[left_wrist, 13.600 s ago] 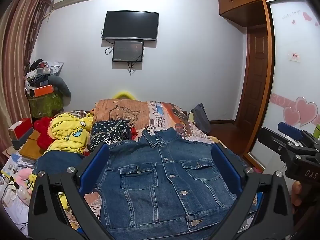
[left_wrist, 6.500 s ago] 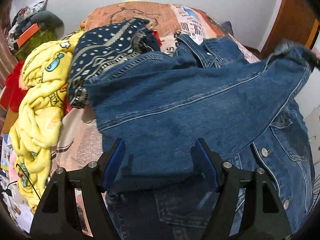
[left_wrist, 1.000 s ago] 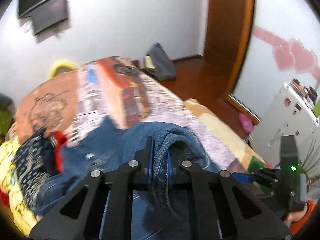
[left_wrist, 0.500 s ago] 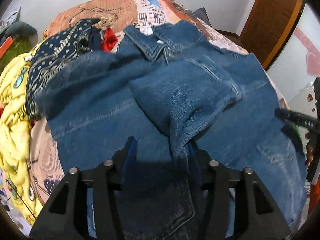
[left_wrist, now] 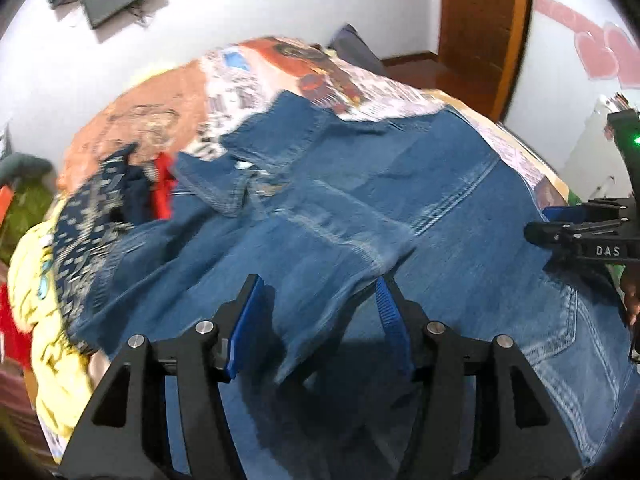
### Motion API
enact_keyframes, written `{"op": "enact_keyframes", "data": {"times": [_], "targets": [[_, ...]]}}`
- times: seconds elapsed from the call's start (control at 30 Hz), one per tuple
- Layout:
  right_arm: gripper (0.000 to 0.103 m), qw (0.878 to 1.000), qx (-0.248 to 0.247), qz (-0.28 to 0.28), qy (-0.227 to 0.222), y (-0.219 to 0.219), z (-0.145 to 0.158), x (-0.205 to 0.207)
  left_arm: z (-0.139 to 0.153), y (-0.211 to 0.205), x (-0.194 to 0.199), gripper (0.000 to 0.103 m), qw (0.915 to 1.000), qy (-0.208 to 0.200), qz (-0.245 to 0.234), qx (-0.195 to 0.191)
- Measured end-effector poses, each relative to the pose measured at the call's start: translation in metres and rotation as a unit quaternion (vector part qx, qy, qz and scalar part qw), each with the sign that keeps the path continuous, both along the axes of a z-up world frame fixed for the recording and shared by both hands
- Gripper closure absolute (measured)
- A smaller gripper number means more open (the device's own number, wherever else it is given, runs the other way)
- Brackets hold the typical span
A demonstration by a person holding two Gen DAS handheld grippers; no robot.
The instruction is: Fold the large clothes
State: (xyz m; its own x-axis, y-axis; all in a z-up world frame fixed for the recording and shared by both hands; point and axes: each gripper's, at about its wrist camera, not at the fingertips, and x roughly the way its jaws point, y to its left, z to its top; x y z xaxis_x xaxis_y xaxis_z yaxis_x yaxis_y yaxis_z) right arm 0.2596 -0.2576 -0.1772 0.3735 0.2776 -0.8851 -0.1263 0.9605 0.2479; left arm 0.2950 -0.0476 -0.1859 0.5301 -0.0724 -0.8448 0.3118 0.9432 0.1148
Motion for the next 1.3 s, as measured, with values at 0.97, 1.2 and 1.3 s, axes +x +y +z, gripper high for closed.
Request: {"op": "enact_keyframes", "data": {"times": [0.97, 1.2, 1.3], "targets": [[0.045, 1.000, -0.014, 0.006, -0.007, 0.008, -0.002, -0.001, 0.052, 0.161, -0.053, 0.085, 0.9717, -0.054, 0.189, -0.131], [0.045, 1.000, -0.024, 0.007, -0.007, 0.011, -0.002, -0.001, -0.017, 0.191, -0.085, 0.078, 0.9587, 0.031, 0.230, -0.165], [0.045, 1.000, -0.026, 0.007, -0.007, 0.012, -0.002, -0.002, -0.038, 0.199, -0.098, 0.056, 0.9528, 0.050, 0.255, -0.158]]}}
